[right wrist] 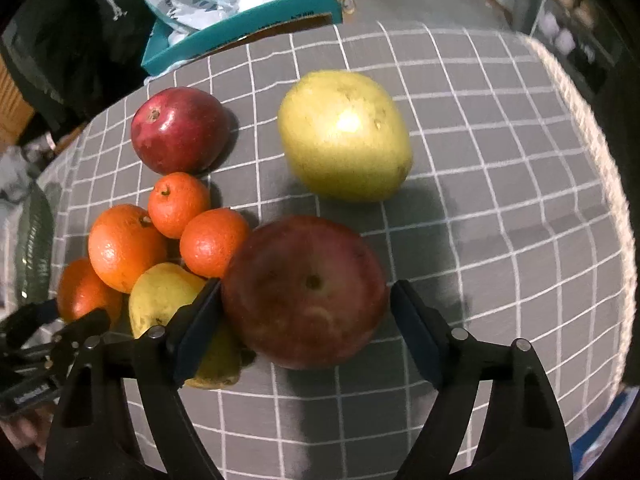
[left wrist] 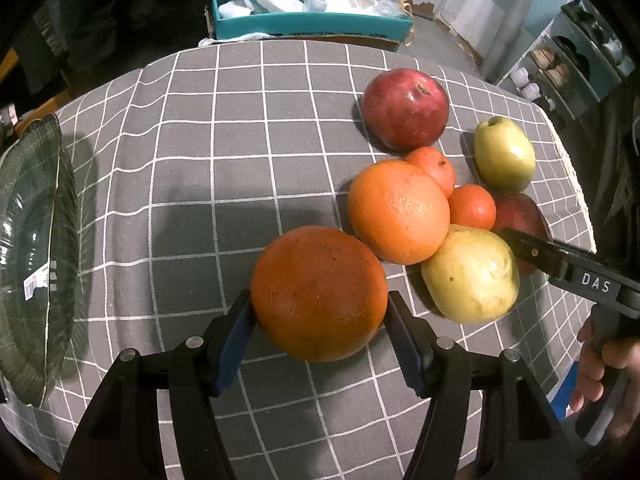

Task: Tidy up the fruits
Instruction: 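Grasp the large orange with the left gripper while the right gripper grasps the red apple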

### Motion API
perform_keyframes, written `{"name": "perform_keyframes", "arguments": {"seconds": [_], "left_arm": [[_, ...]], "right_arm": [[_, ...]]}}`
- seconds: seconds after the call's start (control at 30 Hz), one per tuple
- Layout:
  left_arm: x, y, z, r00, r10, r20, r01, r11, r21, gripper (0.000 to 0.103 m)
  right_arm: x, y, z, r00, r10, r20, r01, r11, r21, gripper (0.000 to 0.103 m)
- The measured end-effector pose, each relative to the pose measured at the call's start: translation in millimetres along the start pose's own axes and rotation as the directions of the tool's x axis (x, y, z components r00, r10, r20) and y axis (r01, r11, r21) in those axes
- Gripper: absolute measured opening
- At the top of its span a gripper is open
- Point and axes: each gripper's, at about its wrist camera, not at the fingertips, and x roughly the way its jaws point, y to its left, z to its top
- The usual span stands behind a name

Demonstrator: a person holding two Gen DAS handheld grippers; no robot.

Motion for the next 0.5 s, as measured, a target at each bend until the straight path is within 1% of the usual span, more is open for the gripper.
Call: {"name": "perform_keyframes", "arguments": {"seconds": [0.03, 0.23, 0.33, 0.5], "left_arm": [[-1.2, 1.9, 0.0, 1.0, -0.001, 0.001, 0.001, 1.0, -0.004, 0.066], [-6.5, 8.6, 2.9, 1.0, -0.007, 0.012, 0.008, 1.0, -0.03, 0.066], [-12.2, 9.9, 2.9, 1.0, -0.01, 0.025, 0.011, 0.999, -0.034, 0.066], [-30.6, 13.1, 6.4, 0.998, -0.018, 0.063, 0.02, 0.999, -0.042, 0.066]], "right_arm": [[0.0, -1.5, -0.1, 1.0, 0.023, -0.01, -0.023, 1.0, 0.017, 0.077], [-3.1, 2.0, -3.8, 1.0, -0.004, 0.0, 0.004, 1.0, -0.001, 0.076], [-6.7, 5.5, -5.4, 0.998, -0.067, 0.02, 0.068, 0.997, -0.036, 0.077], [-21.5, 9.7, -11.0, 0.989, -0.12, 0.082, 0.127, 0.989, -0.078, 0.077]]}}
